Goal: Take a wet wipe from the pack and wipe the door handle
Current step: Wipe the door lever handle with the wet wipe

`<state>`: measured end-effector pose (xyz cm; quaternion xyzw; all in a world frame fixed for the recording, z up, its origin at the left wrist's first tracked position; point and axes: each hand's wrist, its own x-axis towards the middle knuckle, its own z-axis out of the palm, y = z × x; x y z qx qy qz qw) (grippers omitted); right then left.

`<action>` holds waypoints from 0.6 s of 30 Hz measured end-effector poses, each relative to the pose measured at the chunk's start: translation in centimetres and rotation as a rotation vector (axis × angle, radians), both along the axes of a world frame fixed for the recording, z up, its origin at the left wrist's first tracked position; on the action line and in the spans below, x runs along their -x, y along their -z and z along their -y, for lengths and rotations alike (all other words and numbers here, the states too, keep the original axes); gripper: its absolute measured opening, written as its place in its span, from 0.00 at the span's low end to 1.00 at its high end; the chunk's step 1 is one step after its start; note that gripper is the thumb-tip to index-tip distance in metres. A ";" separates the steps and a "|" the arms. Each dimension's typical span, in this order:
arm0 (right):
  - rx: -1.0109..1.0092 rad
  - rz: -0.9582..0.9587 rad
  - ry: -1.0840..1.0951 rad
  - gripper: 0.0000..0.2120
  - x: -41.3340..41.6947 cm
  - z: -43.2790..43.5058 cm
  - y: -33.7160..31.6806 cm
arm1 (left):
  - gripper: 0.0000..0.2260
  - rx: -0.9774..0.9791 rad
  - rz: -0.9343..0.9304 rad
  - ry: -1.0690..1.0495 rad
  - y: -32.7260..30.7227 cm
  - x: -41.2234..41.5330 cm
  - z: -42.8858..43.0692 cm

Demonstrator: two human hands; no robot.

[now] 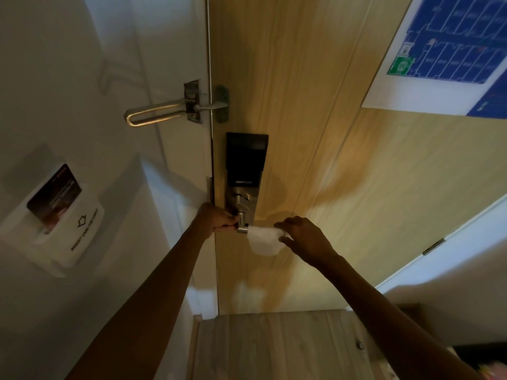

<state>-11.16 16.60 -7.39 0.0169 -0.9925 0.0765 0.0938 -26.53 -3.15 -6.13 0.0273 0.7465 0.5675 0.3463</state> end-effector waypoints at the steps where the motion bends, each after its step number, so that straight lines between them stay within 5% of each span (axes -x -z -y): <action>1: -0.046 -0.007 -0.014 0.15 0.2 0.3 0.2 | 0.06 0.009 -0.005 0.007 0.0 -0.1 0.0; 4: -0.136 -0.021 -0.050 0.13 0.7 0.8 0.8 | 0.04 0.045 -0.037 0.019 0.3 0.2 0.0; 9: -0.192 -0.063 -0.069 0.19 0.4 0.5 1.0 | 0.15 0.054 -0.044 0.020 0.4 0.2 0.2; 18: -0.267 -0.071 -0.134 0.17 1.3 1.2 1.2 | 0.13 0.019 0.017 -0.042 0.2 0.2 0.0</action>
